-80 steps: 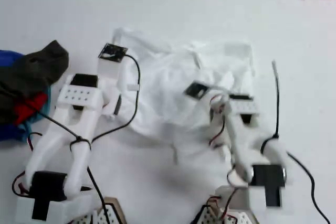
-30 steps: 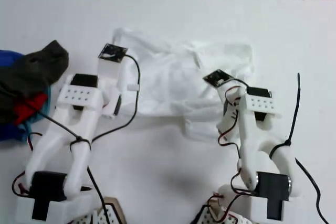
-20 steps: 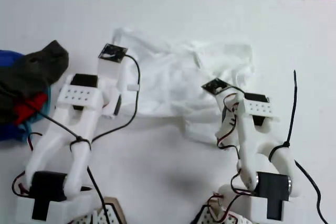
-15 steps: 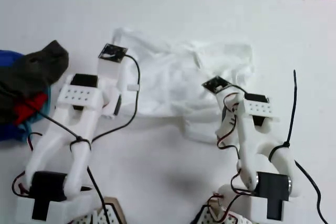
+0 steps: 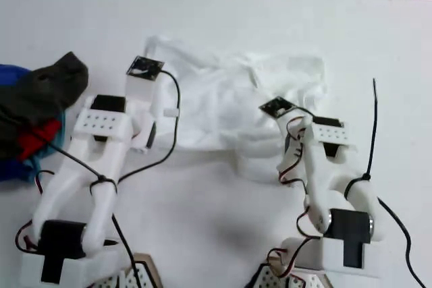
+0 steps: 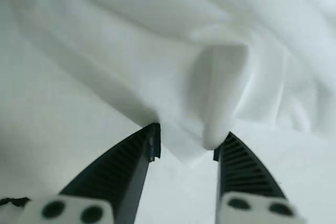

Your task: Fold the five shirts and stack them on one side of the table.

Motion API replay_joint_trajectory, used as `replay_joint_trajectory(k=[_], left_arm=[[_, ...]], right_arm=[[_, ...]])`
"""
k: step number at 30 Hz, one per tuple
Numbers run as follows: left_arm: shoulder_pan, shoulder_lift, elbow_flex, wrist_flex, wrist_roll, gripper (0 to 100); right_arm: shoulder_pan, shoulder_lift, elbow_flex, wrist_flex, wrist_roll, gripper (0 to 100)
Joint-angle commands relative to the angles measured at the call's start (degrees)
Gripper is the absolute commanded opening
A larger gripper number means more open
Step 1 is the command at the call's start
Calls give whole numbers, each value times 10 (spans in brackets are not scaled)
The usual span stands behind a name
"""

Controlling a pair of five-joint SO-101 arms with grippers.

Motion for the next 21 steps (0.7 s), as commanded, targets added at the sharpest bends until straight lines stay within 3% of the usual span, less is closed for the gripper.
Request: replay_joint_trajectory(k=[1, 2, 7, 14, 21], left_arm=[[3, -19, -29, 5, 7, 26], [3, -19, -29, 5, 7, 26], [3, -19, -29, 4, 7, 26], [3, -19, -44, 11, 6, 26], [3, -19, -189, 123, 6, 25]], right_arm=[[4, 33, -18, -4, -2, 53], [4, 33, -23, -4, -2, 12], [29, 4, -49, 1, -18, 20], [65, -162, -101, 59, -16, 19], [62, -304, -128, 7, -22, 19]])
